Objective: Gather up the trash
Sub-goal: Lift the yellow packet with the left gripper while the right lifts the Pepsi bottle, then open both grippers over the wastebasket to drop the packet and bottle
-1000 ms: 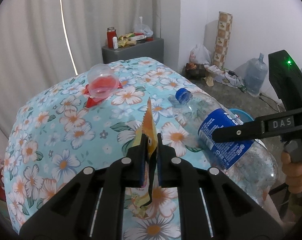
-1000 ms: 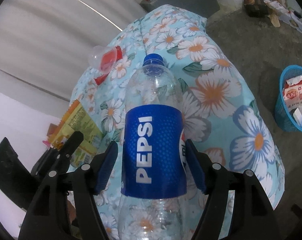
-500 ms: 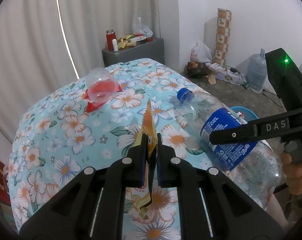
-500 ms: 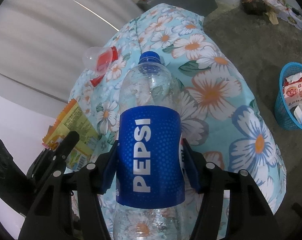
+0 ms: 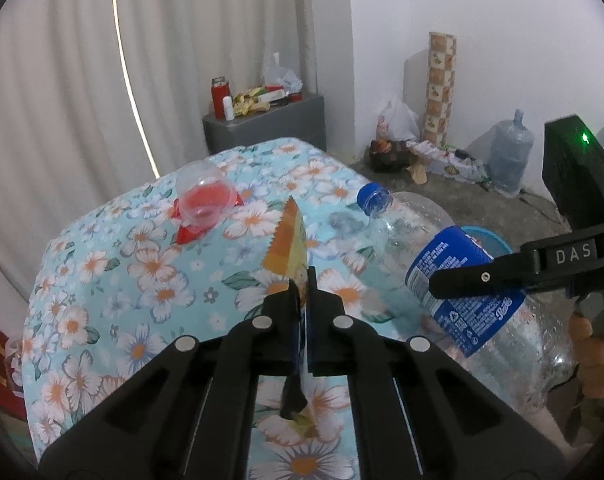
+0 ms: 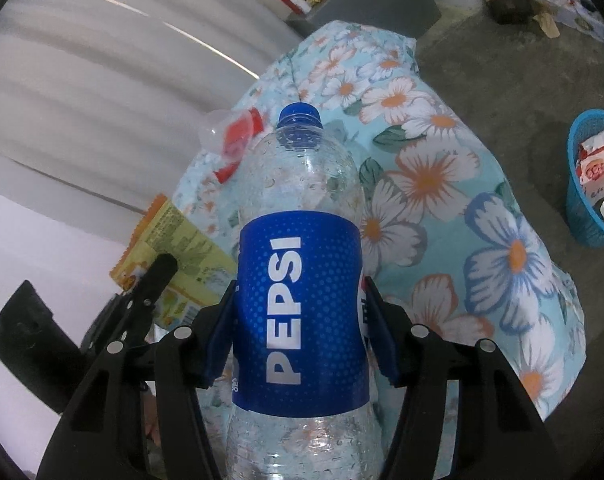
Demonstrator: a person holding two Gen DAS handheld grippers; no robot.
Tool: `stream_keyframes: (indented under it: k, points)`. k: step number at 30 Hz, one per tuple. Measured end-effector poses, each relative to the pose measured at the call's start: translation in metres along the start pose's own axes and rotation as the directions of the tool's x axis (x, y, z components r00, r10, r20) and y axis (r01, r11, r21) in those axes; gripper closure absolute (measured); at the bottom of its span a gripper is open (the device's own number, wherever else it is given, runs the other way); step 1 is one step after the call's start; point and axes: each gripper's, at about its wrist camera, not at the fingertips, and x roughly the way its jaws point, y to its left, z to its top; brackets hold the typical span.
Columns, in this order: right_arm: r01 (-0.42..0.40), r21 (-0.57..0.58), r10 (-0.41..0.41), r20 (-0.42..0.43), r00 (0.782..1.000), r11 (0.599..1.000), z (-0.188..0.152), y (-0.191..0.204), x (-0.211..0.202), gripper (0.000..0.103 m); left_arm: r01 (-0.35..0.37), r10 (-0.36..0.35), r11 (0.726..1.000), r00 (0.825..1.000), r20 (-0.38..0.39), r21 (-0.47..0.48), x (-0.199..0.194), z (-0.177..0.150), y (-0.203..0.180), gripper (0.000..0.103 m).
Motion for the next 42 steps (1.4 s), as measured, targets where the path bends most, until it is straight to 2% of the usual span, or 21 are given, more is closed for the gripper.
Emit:
stream_keyframes:
  k: [6,8,11,15,18,19,20,22,23,26,27,29,31,32,33,35,36,37,38,41,42]
  points:
    - [-0.073,0.065,0.065,0.114,0.991,0.995,-0.001,-0.02,-0.05,0.045,0.12,-0.12,0.993,0.992,0.04,0.004,-0.006,0.031,-0.023,0.103]
    - [-0.077,0.096,0.059,0.175,0.983,0.992,0.0,-0.035,-0.076,0.045,0.184,-0.184,0.983,0.982,0.05,0.011,-0.004,0.044,-0.039,0.103]
    - [-0.07,0.169,0.022,0.273,0.962,0.983,-0.002,-0.068,-0.116,0.045,0.291,-0.293,0.956,0.955,0.038,0.034,0.009,0.068,-0.071,0.103]
    - [-0.051,0.336,-0.083,0.373,0.924,0.941,-0.009,-0.135,-0.159,0.045,0.444,-0.441,0.895,0.895,-0.061,0.038,0.052,0.102,-0.13,0.103]
    - [-0.055,0.47,-0.153,0.394,0.906,0.881,-0.015,-0.191,-0.172,0.045,0.516,-0.505,0.856,0.846,-0.168,0.027,0.096,0.116,-0.176,0.103]
    - [-0.059,0.502,-0.168,0.394,0.904,0.863,-0.016,-0.205,-0.173,0.045,0.532,-0.515,0.847,0.827,-0.225,0.016,0.118,0.12,-0.195,0.103]
    - [-0.071,0.543,-0.18,0.396,0.9,0.837,-0.018,-0.225,-0.174,0.045,0.538,-0.517,0.843,0.815,-0.263,0.011,0.133,0.121,-0.207,0.103]
    - [-0.079,0.614,-0.21,0.385,0.899,0.786,-0.016,-0.262,-0.168,0.045,0.561,-0.521,0.828,0.774,-0.36,0.009,0.179,0.122,-0.245,0.103]
    - [-0.084,0.635,-0.214,0.378,0.901,0.768,-0.014,-0.275,-0.163,0.045,0.565,-0.518,0.825,0.76,-0.392,0.005,0.195,0.121,-0.257,0.103]
    - [-0.085,0.699,-0.23,0.344,0.91,0.71,-0.003,-0.315,-0.14,0.045,0.565,-0.504,0.824,0.7,-0.506,-0.038,0.264,0.115,-0.303,0.103]
    - [-0.083,0.716,-0.236,0.335,0.912,0.693,0.002,-0.328,-0.134,0.045,0.563,-0.497,0.825,0.691,-0.525,-0.04,0.278,0.113,-0.312,0.103]
    - [-0.076,0.745,-0.252,0.318,0.914,0.662,0.014,-0.353,-0.122,0.044,0.562,-0.483,0.825,0.657,-0.578,-0.051,0.316,0.108,-0.337,0.103]
    - [-0.087,0.787,-0.263,0.305,0.915,0.611,0.025,-0.379,-0.112,0.044,0.563,-0.469,0.825,0.633,-0.616,-0.05,0.346,0.104,-0.352,0.096]
    - [-0.103,0.81,-0.273,0.311,0.911,0.577,0.032,-0.396,-0.105,0.043,0.555,-0.451,0.831,0.629,-0.633,-0.041,0.363,0.104,-0.361,0.077]
    - [-0.116,0.819,-0.279,0.319,0.906,0.562,0.039,-0.41,-0.099,0.04,0.537,-0.425,0.843,0.633,-0.648,-0.028,0.379,0.103,-0.369,0.051]
    - [-0.094,0.843,-0.304,0.292,0.907,0.529,0.049,-0.434,-0.085,0.032,0.516,-0.414,0.856,0.65,-0.638,-0.029,0.4,0.1,-0.376,0.047]
    - [-0.079,0.852,-0.323,0.28,0.904,0.518,0.05,-0.44,-0.085,0.032,0.494,-0.4,0.869,0.67,-0.626,-0.027,0.407,0.099,-0.377,0.046]
    - [-0.066,0.849,-0.336,0.278,0.9,0.525,0.052,-0.443,-0.081,0.032,0.48,-0.392,0.877,0.679,-0.621,-0.029,0.411,0.098,-0.377,0.045]
    - [-0.059,0.841,-0.337,0.278,0.899,0.538,0.054,-0.443,-0.079,0.032,0.468,-0.393,0.883,0.684,-0.614,-0.043,0.414,0.098,-0.376,0.045]
    - [-0.065,0.827,-0.329,0.293,0.898,0.559,0.048,-0.438,-0.076,0.031,0.467,-0.426,0.879,0.683,-0.593,-0.093,0.413,0.1,-0.365,0.043]
    - [-0.064,0.823,-0.328,0.295,0.898,0.564,0.045,-0.435,-0.077,0.031,0.467,-0.427,0.88,0.691,-0.583,-0.09,0.408,0.102,-0.362,0.042]
